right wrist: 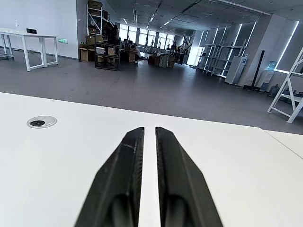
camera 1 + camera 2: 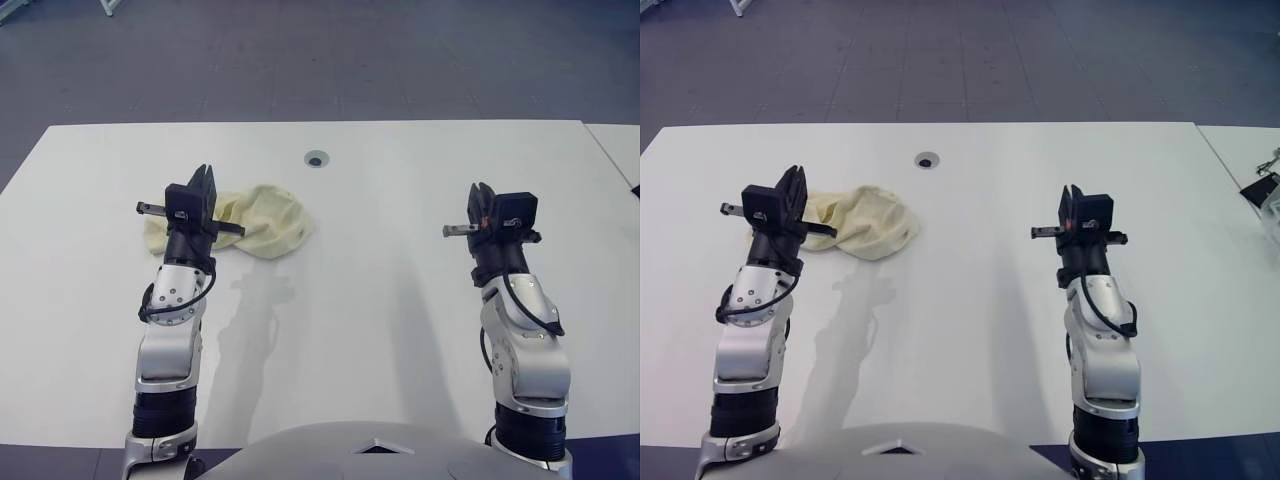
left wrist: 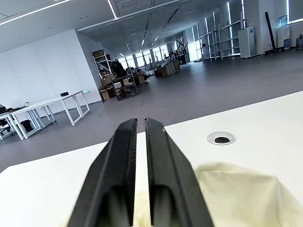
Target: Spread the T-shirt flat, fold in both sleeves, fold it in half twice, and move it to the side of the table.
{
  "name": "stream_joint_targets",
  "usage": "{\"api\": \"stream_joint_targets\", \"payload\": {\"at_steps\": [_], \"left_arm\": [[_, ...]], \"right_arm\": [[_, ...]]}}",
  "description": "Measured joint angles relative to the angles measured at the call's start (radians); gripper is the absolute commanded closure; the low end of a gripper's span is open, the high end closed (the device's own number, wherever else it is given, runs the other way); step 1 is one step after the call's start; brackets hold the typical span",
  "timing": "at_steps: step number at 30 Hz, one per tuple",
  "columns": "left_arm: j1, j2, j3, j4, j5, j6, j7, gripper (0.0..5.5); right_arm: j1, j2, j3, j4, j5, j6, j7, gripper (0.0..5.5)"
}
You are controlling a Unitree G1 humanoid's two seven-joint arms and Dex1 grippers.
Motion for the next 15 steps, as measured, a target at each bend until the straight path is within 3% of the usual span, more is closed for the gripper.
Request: {"api": "stream_joint_targets", "payload": {"at_steps": [2,3,5,8,9,11,13,14,15], "left_arm": [[-0.003,0.000,-0.004,0.000,0.007,-0.004,-0.001,4.58],[-0.004,0.000,-0.004,0.000,0.009,-0.006,-0.001,4.82],[-0.004,0.001,-0.008,0.000,0.010,-0.006,-0.008,5.05],[-0.001,0.001,-0.034,-0.001,0.027,-0.028,-0.019,4.66],[-0.001,-0.003,-0.040,-0.001,0.027,-0.028,-0.019,4.87],[0.000,-0.005,-0.049,0.000,0.027,-0.038,-0.024,5.08],[0.000,-0.004,-0.069,-0.002,0.037,-0.069,-0.029,4.84],[-0.001,-0.006,-0.070,-0.002,0.034,-0.061,-0.032,5.04],[-0.001,-0.014,-0.067,0.001,0.034,-0.056,-0.023,5.11]], "right_arm": [[0.000,0.000,0.005,0.000,0.000,-0.005,0.005,4.83],[0.000,0.000,0.005,0.000,0.000,-0.005,0.006,4.70],[0.000,-0.001,0.005,0.000,-0.001,-0.005,0.008,5.02],[0.001,-0.001,0.011,0.000,-0.002,-0.007,0.010,4.99],[0.002,-0.001,0.015,0.000,-0.002,-0.002,0.012,4.81],[0.002,-0.001,0.021,0.000,-0.003,0.001,0.012,5.10],[0.002,0.001,0.023,0.000,-0.006,0.001,0.007,4.88],[0.002,0.001,0.022,0.000,-0.008,0.001,0.004,4.71],[0.003,0.001,0.020,0.000,-0.009,0.001,0.001,4.88]]}}
